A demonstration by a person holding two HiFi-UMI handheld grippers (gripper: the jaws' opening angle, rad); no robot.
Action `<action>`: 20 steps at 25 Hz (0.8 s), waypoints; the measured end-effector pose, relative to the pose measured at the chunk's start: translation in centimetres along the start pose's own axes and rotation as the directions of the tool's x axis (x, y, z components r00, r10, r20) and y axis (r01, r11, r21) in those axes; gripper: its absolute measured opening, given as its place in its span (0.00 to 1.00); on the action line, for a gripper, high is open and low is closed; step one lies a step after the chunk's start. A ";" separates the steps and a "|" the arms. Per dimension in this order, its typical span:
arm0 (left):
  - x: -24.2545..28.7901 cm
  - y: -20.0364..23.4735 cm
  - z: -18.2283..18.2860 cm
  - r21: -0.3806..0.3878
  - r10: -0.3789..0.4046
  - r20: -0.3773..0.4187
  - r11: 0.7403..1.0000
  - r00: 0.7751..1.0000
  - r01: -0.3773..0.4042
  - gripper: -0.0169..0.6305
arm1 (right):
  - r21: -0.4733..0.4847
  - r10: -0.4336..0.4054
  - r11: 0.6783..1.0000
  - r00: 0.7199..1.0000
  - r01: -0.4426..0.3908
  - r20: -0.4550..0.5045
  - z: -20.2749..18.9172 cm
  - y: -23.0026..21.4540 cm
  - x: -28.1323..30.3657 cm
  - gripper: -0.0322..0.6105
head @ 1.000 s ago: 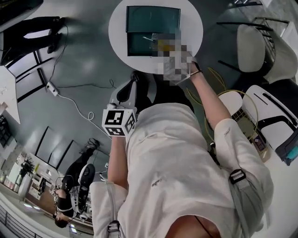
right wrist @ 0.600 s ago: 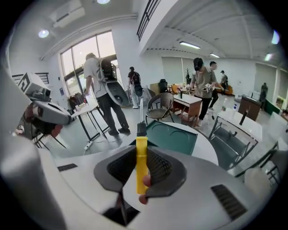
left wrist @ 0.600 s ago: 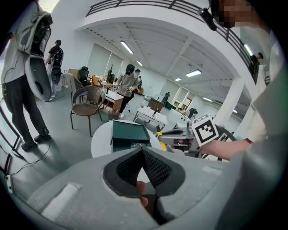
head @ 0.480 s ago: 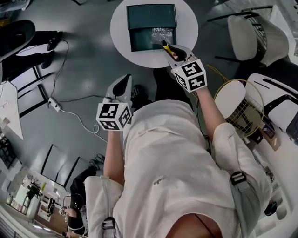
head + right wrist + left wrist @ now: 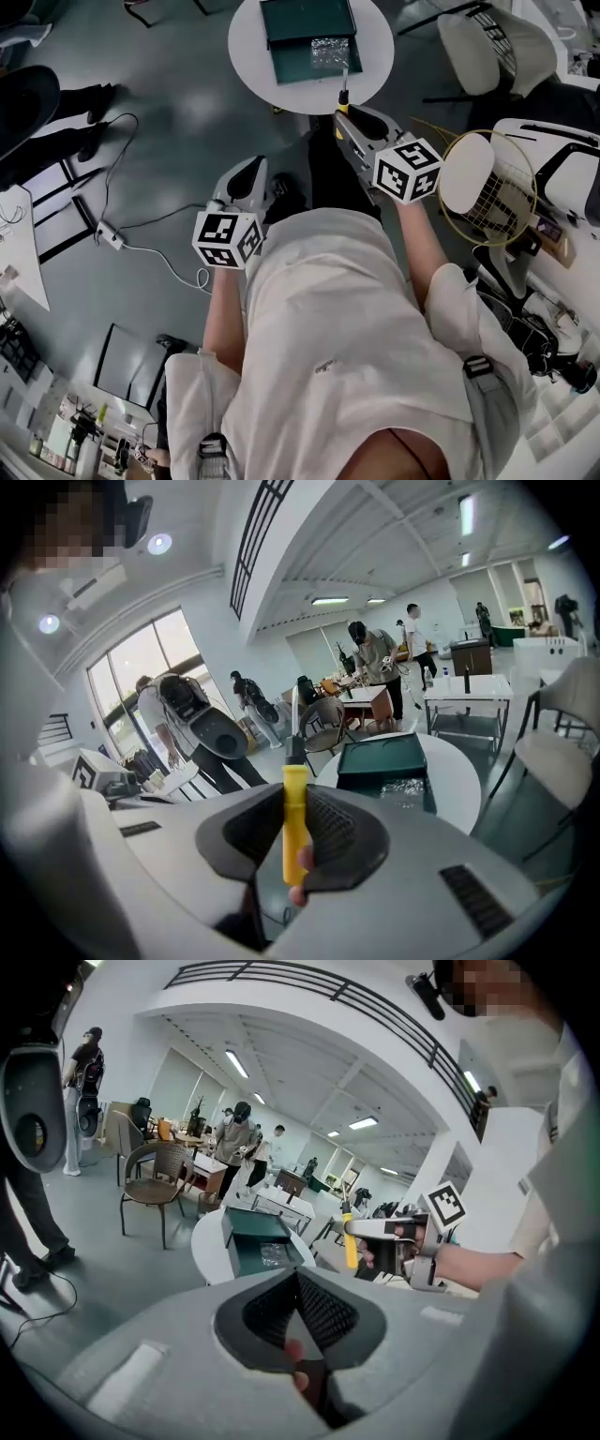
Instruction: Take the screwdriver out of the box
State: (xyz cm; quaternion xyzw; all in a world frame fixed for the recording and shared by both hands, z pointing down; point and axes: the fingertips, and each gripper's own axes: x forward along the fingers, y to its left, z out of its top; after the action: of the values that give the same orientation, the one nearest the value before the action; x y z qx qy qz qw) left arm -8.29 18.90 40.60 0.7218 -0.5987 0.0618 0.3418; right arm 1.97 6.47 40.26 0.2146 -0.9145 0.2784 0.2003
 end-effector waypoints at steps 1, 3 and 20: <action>-0.5 0.0 -0.2 0.002 -0.016 -0.002 1.000 1.000 0.016 0.04 | 0.023 0.007 1.000 1.000 -0.007 0.012 -0.3 1.0 -0.4 0.17; -1.1 0.1 -0.6 0.008 -0.045 -0.008 0.999 0.999 0.045 0.04 | 0.062 0.013 0.998 0.999 -0.015 0.033 -1.0 2.8 -1.2 0.17; -4.0 -6.7 2.1 0.104 -0.209 0.089 0.974 0.974 0.199 0.04 | 0.237 0.058 0.962 0.955 -0.131 0.292 -1.1 7.7 -12.6 0.17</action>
State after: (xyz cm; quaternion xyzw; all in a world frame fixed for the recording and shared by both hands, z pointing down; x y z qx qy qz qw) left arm -4.01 21.30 34.20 0.7970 -0.5339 0.0186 0.2817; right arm 8.77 16.42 31.73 0.2316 -0.8997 0.3691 0.0247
